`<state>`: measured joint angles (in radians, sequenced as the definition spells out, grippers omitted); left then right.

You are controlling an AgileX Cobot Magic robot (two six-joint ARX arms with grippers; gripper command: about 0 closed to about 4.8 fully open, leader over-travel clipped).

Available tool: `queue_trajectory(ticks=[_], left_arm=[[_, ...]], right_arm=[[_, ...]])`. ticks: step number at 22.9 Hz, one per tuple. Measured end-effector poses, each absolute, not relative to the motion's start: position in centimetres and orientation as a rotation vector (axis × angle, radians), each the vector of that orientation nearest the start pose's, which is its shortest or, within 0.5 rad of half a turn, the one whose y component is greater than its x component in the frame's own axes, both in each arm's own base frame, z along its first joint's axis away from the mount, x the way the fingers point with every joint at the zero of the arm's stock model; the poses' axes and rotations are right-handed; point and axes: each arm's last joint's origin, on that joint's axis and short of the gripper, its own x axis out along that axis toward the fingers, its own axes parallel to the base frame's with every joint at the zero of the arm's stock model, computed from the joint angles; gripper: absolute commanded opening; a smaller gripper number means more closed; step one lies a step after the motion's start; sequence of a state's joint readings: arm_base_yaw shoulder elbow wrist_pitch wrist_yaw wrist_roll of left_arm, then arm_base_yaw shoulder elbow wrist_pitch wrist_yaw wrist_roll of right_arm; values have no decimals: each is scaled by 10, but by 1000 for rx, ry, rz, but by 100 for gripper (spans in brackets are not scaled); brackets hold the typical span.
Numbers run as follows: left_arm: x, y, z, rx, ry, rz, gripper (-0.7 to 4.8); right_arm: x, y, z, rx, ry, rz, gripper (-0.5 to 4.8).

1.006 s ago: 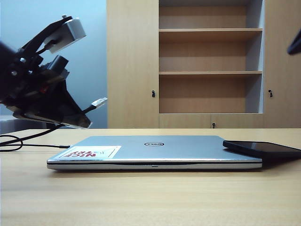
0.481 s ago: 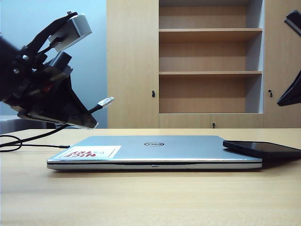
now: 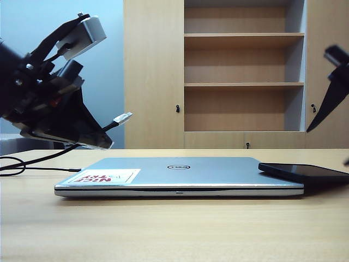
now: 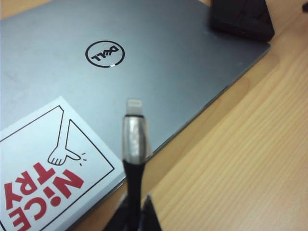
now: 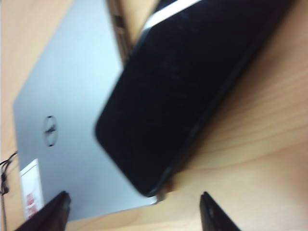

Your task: Pick up the charging cable and the phone, plug the charging cable into the charging port on the phone, and finally place them back on the table.

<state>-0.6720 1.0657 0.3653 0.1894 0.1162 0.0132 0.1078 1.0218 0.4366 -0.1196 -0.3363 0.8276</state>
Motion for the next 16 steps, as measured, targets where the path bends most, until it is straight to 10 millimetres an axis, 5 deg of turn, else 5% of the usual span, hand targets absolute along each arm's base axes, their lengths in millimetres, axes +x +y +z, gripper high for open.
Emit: queue_trajectory(ticks=[2,16], left_arm=[[156,-129,175,156,499,-774,-6],[156,-129,175,156,499,-774,-6]], right_arm=[[192,29,177,865,863,89,424],[218,28,151,957,890,47,423]])
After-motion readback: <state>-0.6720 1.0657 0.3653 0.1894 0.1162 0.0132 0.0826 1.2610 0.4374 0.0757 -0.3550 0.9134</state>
